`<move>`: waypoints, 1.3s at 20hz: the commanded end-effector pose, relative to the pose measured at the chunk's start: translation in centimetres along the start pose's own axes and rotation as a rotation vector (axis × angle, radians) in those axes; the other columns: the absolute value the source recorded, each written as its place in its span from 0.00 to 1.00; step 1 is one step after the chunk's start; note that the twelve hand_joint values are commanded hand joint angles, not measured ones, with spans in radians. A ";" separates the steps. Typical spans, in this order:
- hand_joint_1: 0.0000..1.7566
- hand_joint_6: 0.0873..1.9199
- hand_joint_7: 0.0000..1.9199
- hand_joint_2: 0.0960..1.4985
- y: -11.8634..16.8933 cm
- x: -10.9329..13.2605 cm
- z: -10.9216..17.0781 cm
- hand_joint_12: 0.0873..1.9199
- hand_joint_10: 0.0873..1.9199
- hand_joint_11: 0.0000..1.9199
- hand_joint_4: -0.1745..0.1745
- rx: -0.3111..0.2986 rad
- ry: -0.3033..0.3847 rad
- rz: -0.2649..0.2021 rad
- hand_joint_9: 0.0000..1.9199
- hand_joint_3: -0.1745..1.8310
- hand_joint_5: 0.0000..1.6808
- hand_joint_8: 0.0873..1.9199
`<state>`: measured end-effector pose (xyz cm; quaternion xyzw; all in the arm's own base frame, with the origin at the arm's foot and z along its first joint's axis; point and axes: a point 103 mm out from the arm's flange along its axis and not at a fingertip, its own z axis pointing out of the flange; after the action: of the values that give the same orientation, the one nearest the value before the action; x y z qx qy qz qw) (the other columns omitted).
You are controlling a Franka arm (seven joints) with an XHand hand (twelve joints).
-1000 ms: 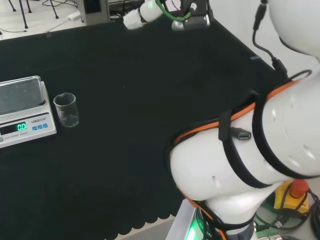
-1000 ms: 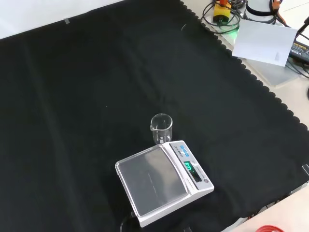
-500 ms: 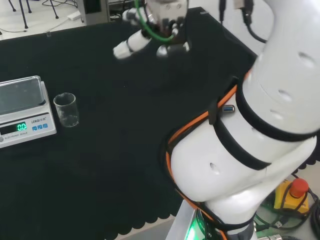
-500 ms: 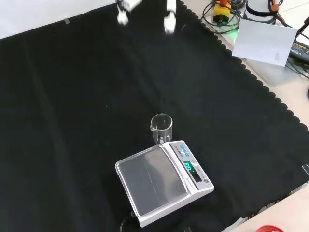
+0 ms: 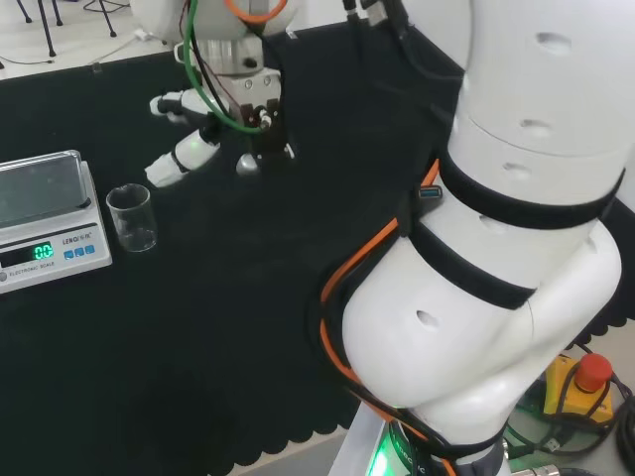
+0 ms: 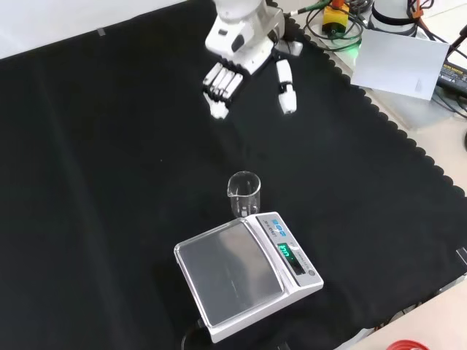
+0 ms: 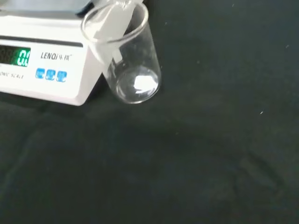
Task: Pick up the beaker.
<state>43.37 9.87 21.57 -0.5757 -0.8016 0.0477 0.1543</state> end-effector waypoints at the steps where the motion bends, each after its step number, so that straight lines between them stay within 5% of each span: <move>1: 0.32 0.00 0.07 0.41 5.0 -2.7 4.4 0.73 0.44 0.00 0.52 0.086 0.030 -0.042 0.09 0.18 0.09 0.32; 7: 0.32 0.00 0.06 0.41 8.4 -3.2 7.9 0.73 0.44 0.00 0.53 0.165 0.052 -0.073 0.09 0.18 0.08 0.31; 13: 0.32 0.00 0.04 0.42 10.5 -2.1 7.7 0.73 0.44 0.00 0.54 0.180 0.026 -0.093 0.09 0.18 0.06 0.31; 20: 0.32 0.00 0.04 0.42 10.4 0.9 5.8 0.73 0.44 0.00 0.55 0.166 0.009 -0.158 0.09 0.17 0.05 0.31; 26: 0.31 0.00 0.04 0.41 10.4 2.7 7.8 0.73 0.44 0.00 0.56 0.232 0.005 -0.188 0.08 0.17 0.03 0.31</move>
<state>50.88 14.58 13.48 -0.5006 -0.8337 0.0999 0.2105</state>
